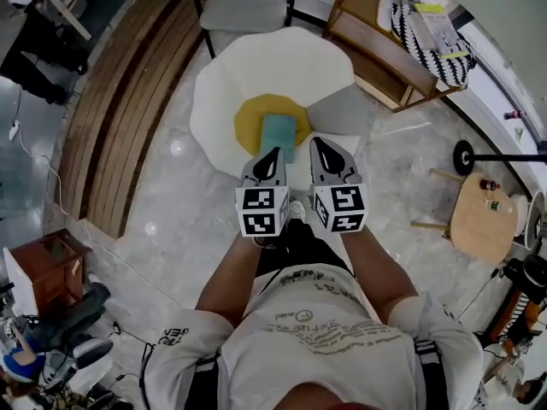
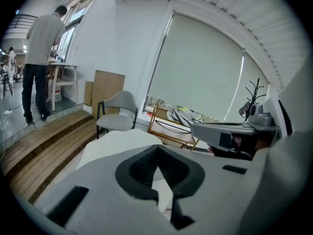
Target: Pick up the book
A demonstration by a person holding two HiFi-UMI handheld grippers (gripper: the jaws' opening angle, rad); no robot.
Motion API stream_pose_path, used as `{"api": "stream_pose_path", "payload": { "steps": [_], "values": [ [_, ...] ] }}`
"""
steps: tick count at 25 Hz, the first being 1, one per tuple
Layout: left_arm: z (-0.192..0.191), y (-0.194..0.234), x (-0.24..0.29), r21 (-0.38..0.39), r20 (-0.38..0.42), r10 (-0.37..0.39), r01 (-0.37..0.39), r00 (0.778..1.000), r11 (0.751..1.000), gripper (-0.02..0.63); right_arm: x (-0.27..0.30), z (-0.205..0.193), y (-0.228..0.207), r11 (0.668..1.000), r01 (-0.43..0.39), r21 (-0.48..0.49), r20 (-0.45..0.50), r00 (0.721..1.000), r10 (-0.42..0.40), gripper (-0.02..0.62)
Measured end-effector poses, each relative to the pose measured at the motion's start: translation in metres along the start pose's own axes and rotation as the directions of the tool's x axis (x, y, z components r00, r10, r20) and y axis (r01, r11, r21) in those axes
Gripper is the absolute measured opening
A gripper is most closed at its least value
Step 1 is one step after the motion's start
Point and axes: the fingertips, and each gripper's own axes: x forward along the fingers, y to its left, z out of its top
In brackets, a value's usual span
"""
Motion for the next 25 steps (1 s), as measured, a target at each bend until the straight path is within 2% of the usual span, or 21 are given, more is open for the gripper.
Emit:
{"api": "stream_pose_path", "payload": {
  "steps": [6,14,25],
  "values": [
    [-0.053,0.032,0.037,-0.048,-0.080,-0.003,-0.001,0.997,0.999,0.018,0.038,-0.050,-0.006,1.000,0.015,0.002,-0.062,0.998,-0.015,0.026],
    [-0.133,0.059,0.086,-0.039,-0.198,-0.031,0.024,0.980,0.999,0.018,0.083,-0.139,-0.009,0.999,0.031,0.023,-0.171,0.985,-0.026,0.026],
    [-0.259,0.104,0.144,-0.111,-0.363,-0.063,0.024,0.930,0.994,0.018,0.127,-0.259,-0.014,0.995,0.064,0.075,-0.313,0.949,-0.037,0.026]
  ]
}}
